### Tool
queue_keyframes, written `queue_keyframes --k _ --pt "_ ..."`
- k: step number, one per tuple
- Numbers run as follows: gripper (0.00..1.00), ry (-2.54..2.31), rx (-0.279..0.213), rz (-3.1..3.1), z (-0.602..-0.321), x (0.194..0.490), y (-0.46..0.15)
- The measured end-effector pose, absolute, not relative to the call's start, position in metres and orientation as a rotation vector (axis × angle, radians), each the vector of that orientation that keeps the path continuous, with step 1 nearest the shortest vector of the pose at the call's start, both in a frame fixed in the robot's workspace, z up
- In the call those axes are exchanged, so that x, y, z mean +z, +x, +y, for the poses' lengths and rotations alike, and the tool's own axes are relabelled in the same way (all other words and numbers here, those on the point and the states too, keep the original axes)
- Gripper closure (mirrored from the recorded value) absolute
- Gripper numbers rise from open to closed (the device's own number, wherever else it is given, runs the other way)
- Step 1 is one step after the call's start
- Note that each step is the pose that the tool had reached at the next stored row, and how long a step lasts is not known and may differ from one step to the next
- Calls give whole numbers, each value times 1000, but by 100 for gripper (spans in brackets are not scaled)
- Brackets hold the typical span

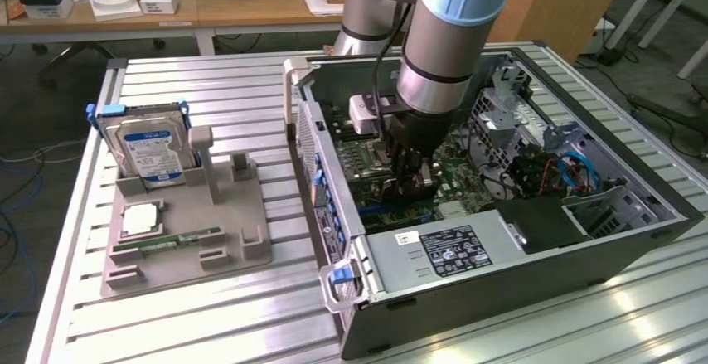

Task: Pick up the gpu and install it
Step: 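Insert the gpu into the slot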

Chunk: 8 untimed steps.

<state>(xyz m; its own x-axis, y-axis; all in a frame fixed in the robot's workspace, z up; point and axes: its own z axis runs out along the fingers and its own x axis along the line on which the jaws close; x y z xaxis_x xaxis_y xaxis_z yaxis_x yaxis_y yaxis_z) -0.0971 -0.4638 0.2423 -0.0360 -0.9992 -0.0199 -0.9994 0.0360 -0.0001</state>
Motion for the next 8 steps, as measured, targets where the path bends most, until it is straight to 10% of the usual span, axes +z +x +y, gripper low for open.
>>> queue_keyframes --k 8 --pt "74 -2170 20 2250 -464 242 -100"
